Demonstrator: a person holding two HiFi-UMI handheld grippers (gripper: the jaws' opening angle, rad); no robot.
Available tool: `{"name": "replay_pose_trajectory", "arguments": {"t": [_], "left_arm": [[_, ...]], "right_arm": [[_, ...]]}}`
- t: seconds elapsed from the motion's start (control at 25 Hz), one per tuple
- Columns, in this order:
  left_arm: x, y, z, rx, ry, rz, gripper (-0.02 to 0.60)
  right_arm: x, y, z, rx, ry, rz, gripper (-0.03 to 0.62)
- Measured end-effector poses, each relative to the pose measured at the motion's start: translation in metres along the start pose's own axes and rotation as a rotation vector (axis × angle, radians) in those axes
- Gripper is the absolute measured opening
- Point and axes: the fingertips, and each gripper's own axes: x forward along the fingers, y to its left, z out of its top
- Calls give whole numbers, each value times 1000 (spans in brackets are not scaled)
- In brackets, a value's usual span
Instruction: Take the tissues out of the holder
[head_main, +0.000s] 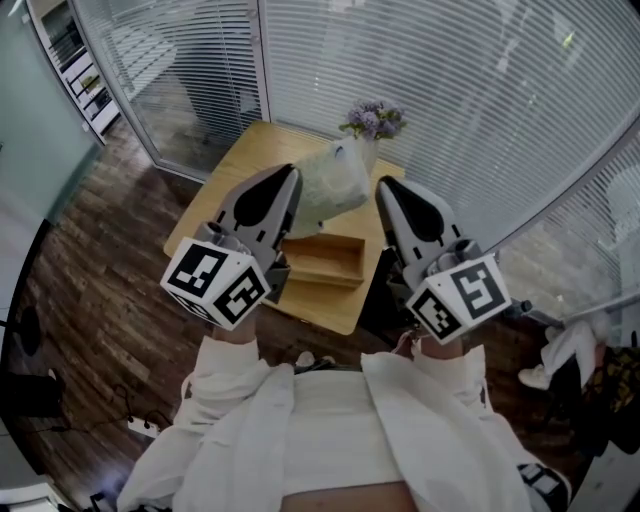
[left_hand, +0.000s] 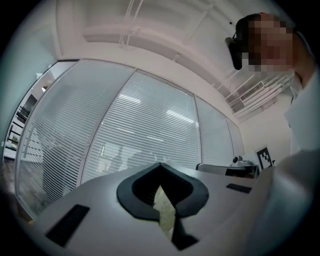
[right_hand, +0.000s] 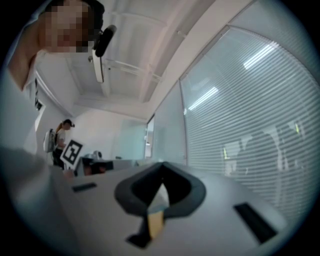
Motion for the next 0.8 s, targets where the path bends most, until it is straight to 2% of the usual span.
{"name": "replay_pose_trajectory", "arguments": {"t": [0.8], "left_arm": [[1, 2, -5, 11, 11, 8, 6]], "right_arm": [[-2, -3, 1, 6, -17, -18, 12]]}}
